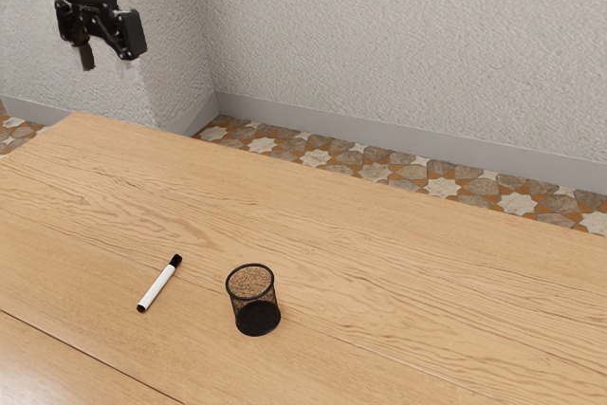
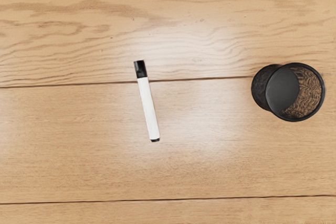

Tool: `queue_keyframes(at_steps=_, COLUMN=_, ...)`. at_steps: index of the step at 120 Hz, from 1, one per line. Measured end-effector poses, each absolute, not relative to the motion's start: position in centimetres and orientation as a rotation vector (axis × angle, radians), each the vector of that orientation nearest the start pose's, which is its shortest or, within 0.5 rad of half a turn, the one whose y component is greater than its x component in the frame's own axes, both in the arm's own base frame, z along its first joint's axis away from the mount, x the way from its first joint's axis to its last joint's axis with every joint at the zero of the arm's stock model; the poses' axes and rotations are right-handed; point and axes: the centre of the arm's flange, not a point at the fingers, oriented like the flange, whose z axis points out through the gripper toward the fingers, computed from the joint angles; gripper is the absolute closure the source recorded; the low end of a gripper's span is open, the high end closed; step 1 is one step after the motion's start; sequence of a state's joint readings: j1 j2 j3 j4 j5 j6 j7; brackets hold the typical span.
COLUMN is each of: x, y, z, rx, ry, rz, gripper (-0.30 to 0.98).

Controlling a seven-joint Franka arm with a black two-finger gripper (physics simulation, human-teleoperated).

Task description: Put the marker into the pen holder.

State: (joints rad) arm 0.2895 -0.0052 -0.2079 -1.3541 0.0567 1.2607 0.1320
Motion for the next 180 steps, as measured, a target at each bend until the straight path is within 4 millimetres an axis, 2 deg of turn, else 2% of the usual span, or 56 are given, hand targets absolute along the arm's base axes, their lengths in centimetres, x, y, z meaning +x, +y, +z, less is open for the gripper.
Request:
queue_keyframes(at_steps=8, x=52.5, y=1.8, z=68.8, rx=-3.085, ry=0.151, rz=0.158, gripper=0.00)
queue_keyframes(at_steps=18, x=52.9, y=-1.8, z=68.0, rx=-3.065, ry=0.252, rz=0.160, gripper=0.00)
queue_keyframes(at_steps=22, x=53.0, y=-3.1, z=66.2, rx=-3.052, ry=0.288, rz=0.193, gripper=0.00)
queue_keyframes(at_steps=24, x=53.0, y=-3.7, z=64.8, rx=-3.045, ry=0.307, rz=0.219, gripper=0.00)
queue_keyframes(at_steps=28, x=52.7, y=-5.0, z=60.2, rx=-3.029, ry=0.347, rz=0.307, gripper=0.00)
queue_keyframes(at_steps=33, x=51.6, y=-6.2, z=53.1, rx=-3.005, ry=0.397, rz=0.420, gripper=0.00)
queue_keyframes(at_steps=37, x=50.5, y=-6.3, z=48.1, rx=-2.995, ry=0.413, rz=0.478, gripper=0.00)
queue_keyframes(at_steps=40, x=49.9, y=-5.6, z=45.2, rx=-2.999, ry=0.399, rz=0.500, gripper=0.00)
queue_keyframes(at_steps=43, x=49.1, y=-4.1, z=42.1, rx=-3.013, ry=0.357, rz=0.526, gripper=0.00)
queue_keyframes(at_steps=49, x=46.9, y=1.0, z=36.5, rx=-3.058, ry=0.196, rz=0.567, gripper=0.00)
queue_keyframes(at_steps=54, x=45.1, y=6.0, z=33.4, rx=-3.097, ry=0.020, rz=0.559, gripper=0.00)
queue_keyframes(at_steps=58, x=44.0, y=9.4, z=32.1, rx=-3.118, ry=-0.107, rz=0.522, gripper=0.00)
queue_keyframes(at_steps=62, x=43.4, y=11.8, z=31.3, rx=-3.130, ry=-0.199, rz=0.470, gripper=0.00)
queue_keyframes(at_steps=67, x=43.6, y=13.4, z=30.8, rx=-3.135, ry=-0.253, rz=0.397, gripper=0.00)
queue_keyframes(at_steps=81, x=48.3, y=15.4, z=32.4, rx=-3.128, ry=-0.266, rz=0.149, gripper=0.00)
queue_keyframes(at_steps=87, x=49.9, y=14.2, z=32.2, rx=-3.128, ry=-0.210, rz=0.102, gripper=0.00)
queue_keyframes(at_steps=99, x=52.6, y=6.2, z=31.9, rx=-3.127, ry=0.077, rz=0.039, gripper=0.00)
queue_keyframes(at_steps=105, x=53.0, y=4.4, z=31.5, rx=-3.124, ry=0.150, rz=0.030, gripper=0.00)
queue_keyframes(at_steps=123, x=52.1, y=7.0, z=30.0, rx=-3.131, ry=0.114, rz=0.047, gripper=0.00)
queue_keyframes(at_steps=159, x=51.9, y=7.9, z=26.6, rx=-3.138, ry=0.146, rz=0.116, gripper=0.00)
queue_keyframes(at_steps=180, x=52.4, y=8.8, z=26.0, rx=-3.137, ry=0.148, rz=0.107, gripper=0.00)
